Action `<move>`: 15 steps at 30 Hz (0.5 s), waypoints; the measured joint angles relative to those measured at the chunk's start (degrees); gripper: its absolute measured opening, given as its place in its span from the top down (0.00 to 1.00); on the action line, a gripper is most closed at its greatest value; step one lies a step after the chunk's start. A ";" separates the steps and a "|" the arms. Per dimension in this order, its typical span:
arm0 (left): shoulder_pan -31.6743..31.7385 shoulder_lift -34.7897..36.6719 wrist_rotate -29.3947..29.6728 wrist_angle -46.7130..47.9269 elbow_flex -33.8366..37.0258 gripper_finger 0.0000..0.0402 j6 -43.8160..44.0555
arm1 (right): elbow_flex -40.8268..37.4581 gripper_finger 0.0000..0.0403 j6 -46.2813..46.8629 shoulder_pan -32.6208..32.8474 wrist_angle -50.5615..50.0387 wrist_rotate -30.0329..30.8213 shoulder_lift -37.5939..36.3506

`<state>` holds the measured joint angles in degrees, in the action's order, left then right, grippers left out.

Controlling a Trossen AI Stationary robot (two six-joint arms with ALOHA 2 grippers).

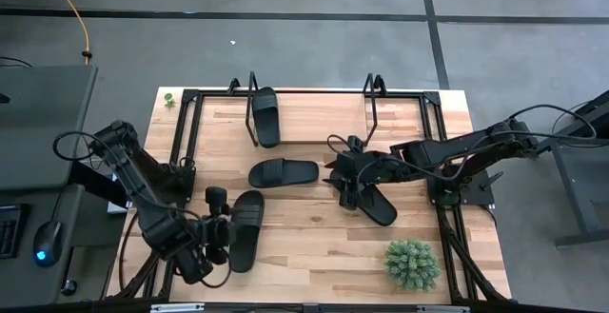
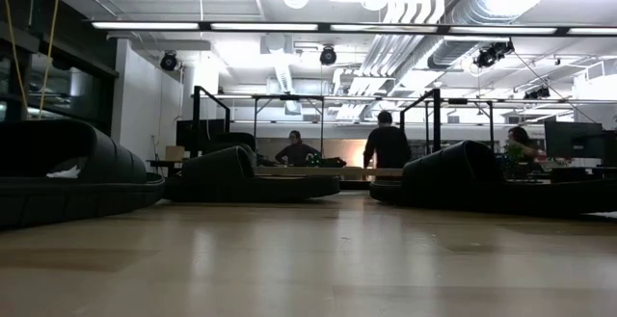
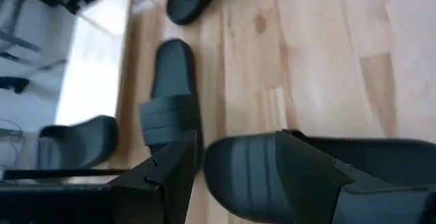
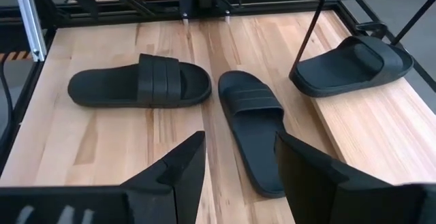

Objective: Pick and place slides into the shelf
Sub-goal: Put the black slipper on the shelf

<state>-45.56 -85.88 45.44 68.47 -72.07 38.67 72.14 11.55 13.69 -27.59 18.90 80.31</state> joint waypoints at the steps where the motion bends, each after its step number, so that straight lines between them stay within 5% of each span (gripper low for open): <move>1: 0.00 -0.64 -0.88 -0.09 0.00 0.54 0.45 | 0.00 0.59 -0.02 -0.01 0.00 0.00 0.00; 15: 0.17 -8.66 -8.50 -2.78 0.02 0.54 2.35 | 0.04 0.59 -6.46 -0.28 1.88 0.00 1.57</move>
<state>-45.39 -94.54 36.94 65.69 -72.05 41.01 72.18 5.09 13.41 -25.71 18.89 81.89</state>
